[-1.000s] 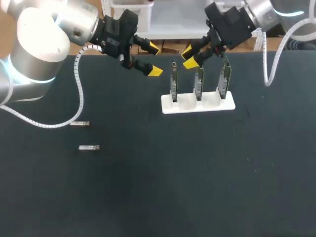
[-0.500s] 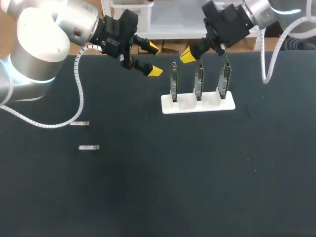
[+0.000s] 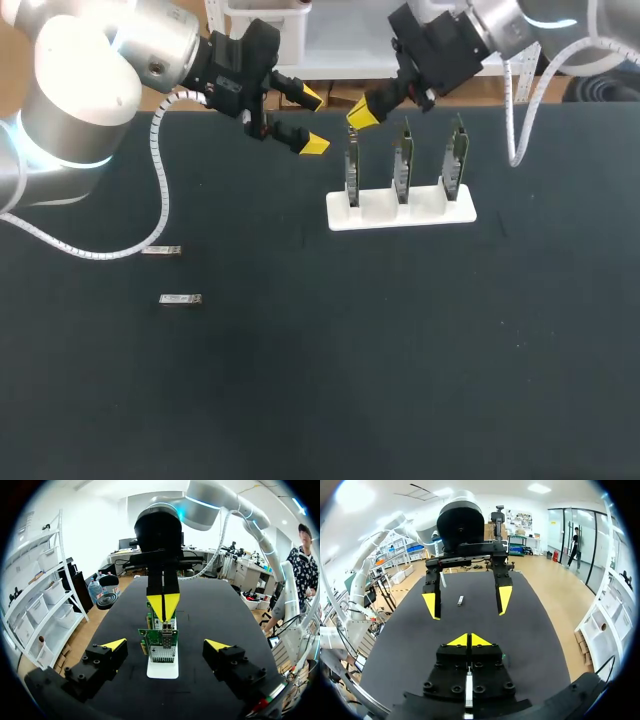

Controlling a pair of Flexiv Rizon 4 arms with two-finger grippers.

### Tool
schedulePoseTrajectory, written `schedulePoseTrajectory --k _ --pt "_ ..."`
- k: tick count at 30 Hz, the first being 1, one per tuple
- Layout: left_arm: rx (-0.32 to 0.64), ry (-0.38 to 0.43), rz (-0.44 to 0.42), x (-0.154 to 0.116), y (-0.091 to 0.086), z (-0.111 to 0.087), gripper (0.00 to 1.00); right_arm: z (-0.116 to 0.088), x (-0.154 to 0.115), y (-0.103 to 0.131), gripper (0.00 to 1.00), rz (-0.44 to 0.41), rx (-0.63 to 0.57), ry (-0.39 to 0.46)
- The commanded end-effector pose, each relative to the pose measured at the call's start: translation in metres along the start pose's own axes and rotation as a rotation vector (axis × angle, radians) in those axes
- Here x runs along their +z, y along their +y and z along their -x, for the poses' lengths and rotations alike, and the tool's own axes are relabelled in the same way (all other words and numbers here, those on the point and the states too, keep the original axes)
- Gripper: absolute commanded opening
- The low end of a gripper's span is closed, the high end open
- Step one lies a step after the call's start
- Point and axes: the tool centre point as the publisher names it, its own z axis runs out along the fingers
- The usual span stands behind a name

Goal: Pick up the optical module with the left hand, and insert it into the network port with the right hand.

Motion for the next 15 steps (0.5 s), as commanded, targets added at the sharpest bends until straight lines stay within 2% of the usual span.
schedulePoseTrajectory --k 1,15 --pt "-0.002 0.006 -0.004 -0.0002 0.0013 0.0010 1.00 0.0005 -0.0003 -0.0034 0.00 0.002 0.001 -0.002" --pt "-0.002 0.006 -0.004 -0.0002 0.0013 0.0010 1.00 0.0026 0.0002 -0.0042 0.00 0.008 0.000 -0.007"
